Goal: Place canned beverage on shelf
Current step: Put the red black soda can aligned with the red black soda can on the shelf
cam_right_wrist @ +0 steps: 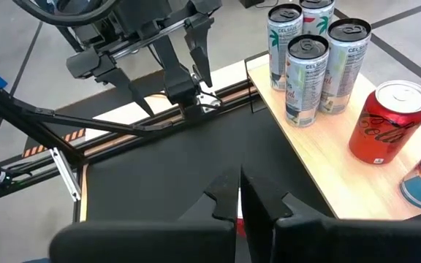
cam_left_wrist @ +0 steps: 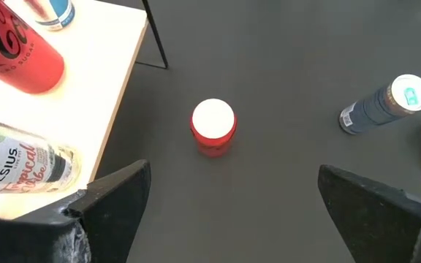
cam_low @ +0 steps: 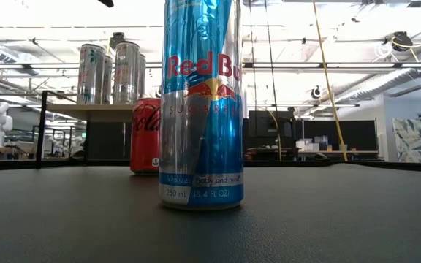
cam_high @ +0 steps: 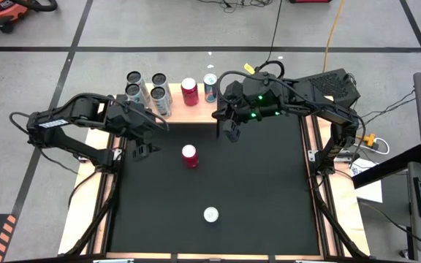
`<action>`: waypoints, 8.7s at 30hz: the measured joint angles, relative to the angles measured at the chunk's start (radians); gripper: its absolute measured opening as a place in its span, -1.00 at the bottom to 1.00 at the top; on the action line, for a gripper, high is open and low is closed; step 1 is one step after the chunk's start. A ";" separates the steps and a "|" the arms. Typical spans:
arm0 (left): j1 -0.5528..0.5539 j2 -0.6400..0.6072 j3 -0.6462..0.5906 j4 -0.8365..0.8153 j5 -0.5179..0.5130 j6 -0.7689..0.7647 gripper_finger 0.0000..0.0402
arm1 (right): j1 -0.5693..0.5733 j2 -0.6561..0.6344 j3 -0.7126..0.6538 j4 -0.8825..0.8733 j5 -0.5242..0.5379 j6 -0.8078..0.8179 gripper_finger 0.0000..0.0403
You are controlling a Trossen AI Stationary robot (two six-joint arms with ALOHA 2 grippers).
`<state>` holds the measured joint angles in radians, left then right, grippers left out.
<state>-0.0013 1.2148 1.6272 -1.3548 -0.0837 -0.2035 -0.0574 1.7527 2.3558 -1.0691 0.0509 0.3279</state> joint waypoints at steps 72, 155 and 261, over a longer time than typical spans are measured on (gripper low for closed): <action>0.000 0.001 0.000 0.015 -0.001 0.002 0.95 | -0.019 0.116 0.000 -0.036 -0.026 -0.143 0.89; 0.000 0.001 0.000 0.014 0.000 0.002 0.95 | -0.024 0.595 0.005 0.009 0.024 -0.361 0.89; 0.000 0.001 0.000 0.015 -0.001 0.001 0.95 | -0.043 0.520 -0.002 -0.080 -0.006 -0.325 0.28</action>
<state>-0.0013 1.2156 1.6272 -1.3399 -0.0845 -0.2022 -0.1007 2.2732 2.3543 -1.1495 0.0447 0.0031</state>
